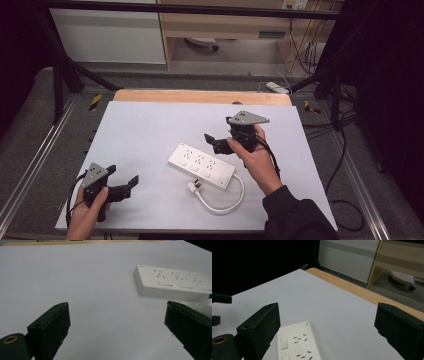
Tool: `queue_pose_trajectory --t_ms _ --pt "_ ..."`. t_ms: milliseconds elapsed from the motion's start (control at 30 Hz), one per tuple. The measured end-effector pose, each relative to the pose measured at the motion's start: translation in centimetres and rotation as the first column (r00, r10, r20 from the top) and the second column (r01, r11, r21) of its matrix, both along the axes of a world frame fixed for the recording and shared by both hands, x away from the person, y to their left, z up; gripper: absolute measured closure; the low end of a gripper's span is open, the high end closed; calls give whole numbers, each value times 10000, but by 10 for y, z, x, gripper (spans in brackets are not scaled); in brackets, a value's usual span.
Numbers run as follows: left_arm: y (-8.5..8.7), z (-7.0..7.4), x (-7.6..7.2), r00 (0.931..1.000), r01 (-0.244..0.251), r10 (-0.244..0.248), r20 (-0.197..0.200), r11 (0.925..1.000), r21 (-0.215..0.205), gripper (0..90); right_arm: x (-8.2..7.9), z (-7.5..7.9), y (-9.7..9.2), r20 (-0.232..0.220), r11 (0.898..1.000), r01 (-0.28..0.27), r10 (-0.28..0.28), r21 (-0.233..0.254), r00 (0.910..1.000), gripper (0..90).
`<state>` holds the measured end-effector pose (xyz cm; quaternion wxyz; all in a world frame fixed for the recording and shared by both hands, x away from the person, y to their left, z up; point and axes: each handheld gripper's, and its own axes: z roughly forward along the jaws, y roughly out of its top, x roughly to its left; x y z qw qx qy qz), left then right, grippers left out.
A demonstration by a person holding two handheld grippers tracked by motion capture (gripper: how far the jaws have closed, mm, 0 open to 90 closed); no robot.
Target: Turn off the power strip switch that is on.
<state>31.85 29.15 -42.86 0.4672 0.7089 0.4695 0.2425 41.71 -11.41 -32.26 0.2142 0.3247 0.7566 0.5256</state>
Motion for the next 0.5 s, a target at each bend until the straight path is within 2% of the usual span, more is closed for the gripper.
queue_pose_trajectory --t_ms 200,500 --pt "0 0 -1 10000 -65 65 -13 10000 -53 62 -6 -2 -23 514 9992 368 -374 130 9980 66" --pt "0 -1 -1 9999 -102 101 -67 9998 -140 62 -16 -6 -70 636 9905 1046 -1105 890 9918 58"
